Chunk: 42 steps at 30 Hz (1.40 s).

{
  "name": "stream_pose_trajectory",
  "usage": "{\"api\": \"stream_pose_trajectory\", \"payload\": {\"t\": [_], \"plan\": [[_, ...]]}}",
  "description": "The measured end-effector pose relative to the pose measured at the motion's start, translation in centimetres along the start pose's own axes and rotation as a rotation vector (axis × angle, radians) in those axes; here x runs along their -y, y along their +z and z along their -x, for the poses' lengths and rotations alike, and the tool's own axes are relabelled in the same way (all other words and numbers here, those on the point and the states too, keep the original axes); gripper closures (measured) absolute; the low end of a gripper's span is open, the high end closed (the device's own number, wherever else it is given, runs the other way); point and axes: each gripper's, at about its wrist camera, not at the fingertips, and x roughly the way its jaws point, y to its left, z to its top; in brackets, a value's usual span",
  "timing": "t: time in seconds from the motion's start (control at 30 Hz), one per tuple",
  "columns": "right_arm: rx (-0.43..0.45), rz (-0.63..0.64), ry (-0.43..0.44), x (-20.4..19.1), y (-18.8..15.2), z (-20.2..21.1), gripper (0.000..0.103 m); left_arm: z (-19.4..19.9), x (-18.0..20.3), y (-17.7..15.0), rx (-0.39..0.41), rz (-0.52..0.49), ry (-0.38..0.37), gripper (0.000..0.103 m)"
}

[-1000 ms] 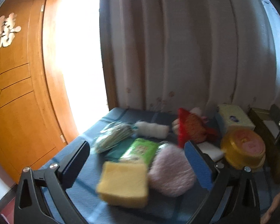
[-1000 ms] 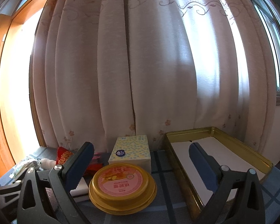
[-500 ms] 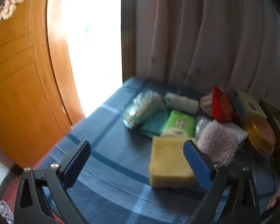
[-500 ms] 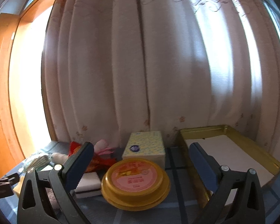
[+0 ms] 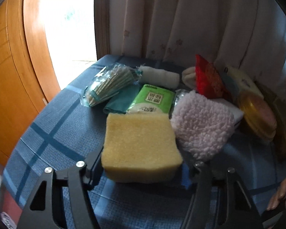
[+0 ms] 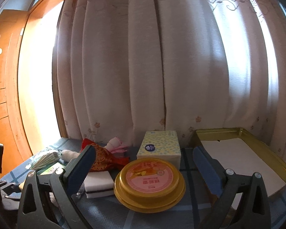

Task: Organize soft objects
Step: 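Grasp the yellow sponge with the left gripper while the right grasps the pink puff, then release the pink puff into the gold tray with the right gripper while the left holds the sponge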

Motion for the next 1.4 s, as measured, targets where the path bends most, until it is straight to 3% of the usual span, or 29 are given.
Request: {"api": "stream_pose_trajectory", "payload": {"t": [0.13, 0.23, 0.43, 0.57, 0.67, 0.8, 0.9, 1.03, 1.1, 1.2, 1.4], "plan": [[-0.014, 0.015, 0.033, -0.3, 0.0, -0.3, 0.001, 1.1, 0.0, -0.4, 0.045, -0.028, 0.018, 0.041], [-0.020, 0.027, 0.079, -0.6, -0.1, -0.4, 0.001, 2.9, -0.2, -0.7, 0.128, -0.060, 0.089, 0.041], [-0.068, 0.094, 0.282, -2.8, -0.5, -0.5, 0.005, 6.0, -2.7, 0.2, 0.241, -0.008, 0.146, 0.041], [-0.203, 0.116, 0.434, -6.0, -1.0, -1.9, 0.007, 6.1, -4.4, 0.6, 0.234, 0.027, 0.178, 0.041], [-0.293, 0.213, 0.441, -9.3, -1.7, -3.2, 0.025, 6.2, -5.1, 0.4, 0.228, 0.039, 0.190, 0.041], [-0.426, 0.272, 0.470, -12.0, -2.8, -5.2, 0.026, 6.3, -5.9, 0.3, 0.223, 0.058, 0.203, 0.041], [-0.495, 0.319, 0.436, -13.2, -3.6, -6.4, 0.027, 6.3, -6.0, 0.3, 0.222, 0.062, 0.208, 0.041], [-0.564, 0.343, 0.414, -13.3, -4.0, -7.5, 0.046, 6.2, -5.7, 0.1, 0.219, 0.060, 0.203, 0.041], [-0.564, 0.350, 0.410, -13.2, -3.9, -7.4, 0.062, 6.2, -5.6, 0.1, 0.219, 0.055, 0.205, 0.041], [-0.520, 0.355, 0.431, -13.1, -3.6, -6.6, 0.070, 6.2, -5.3, 0.1, 0.224, 0.054, 0.203, 0.041], [-0.256, 0.303, 0.534, -10.6, -1.8, -1.3, 0.070, 7.0, -3.9, -0.1, 0.271, 0.032, 0.187, 0.040]]}}
